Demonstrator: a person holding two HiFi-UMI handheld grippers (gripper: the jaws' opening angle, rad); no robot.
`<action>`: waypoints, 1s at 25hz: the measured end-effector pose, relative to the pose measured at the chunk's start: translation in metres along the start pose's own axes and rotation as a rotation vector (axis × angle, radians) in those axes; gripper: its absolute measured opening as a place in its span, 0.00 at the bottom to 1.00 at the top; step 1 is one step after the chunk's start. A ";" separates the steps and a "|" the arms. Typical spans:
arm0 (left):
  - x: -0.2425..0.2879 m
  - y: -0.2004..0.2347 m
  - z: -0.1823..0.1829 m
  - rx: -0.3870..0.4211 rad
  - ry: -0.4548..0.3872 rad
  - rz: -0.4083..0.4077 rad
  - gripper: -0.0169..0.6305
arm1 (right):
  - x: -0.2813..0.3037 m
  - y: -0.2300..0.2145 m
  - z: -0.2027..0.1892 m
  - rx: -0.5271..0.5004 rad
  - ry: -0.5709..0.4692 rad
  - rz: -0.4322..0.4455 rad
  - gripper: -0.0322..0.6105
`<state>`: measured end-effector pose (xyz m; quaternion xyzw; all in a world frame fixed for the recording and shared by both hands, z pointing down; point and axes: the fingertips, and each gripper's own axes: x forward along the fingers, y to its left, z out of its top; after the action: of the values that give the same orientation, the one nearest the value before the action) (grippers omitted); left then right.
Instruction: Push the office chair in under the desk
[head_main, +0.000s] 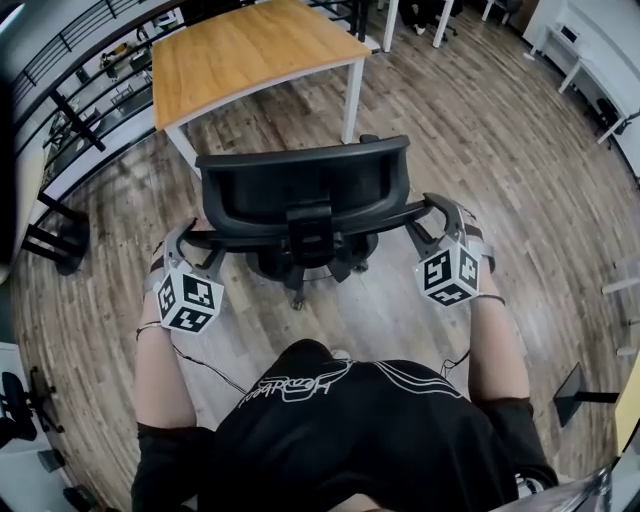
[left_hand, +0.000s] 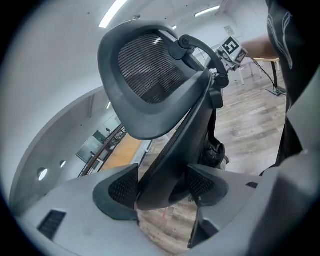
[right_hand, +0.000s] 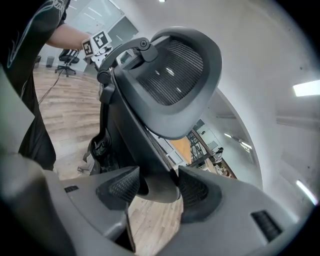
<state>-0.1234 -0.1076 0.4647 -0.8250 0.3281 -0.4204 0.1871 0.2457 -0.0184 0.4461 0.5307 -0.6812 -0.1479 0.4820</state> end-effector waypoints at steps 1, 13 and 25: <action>0.004 0.010 0.000 -0.004 0.005 -0.004 0.45 | 0.008 -0.007 0.007 -0.005 0.005 0.002 0.46; 0.039 0.051 -0.008 -0.023 0.027 -0.049 0.46 | 0.063 -0.028 0.032 -0.020 -0.003 -0.010 0.46; 0.066 0.045 -0.018 0.002 0.004 -0.028 0.46 | 0.090 -0.016 0.017 -0.018 -0.015 -0.029 0.46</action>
<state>-0.1273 -0.1865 0.4865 -0.8285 0.3164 -0.4251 0.1813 0.2441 -0.1083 0.4714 0.5351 -0.6758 -0.1650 0.4793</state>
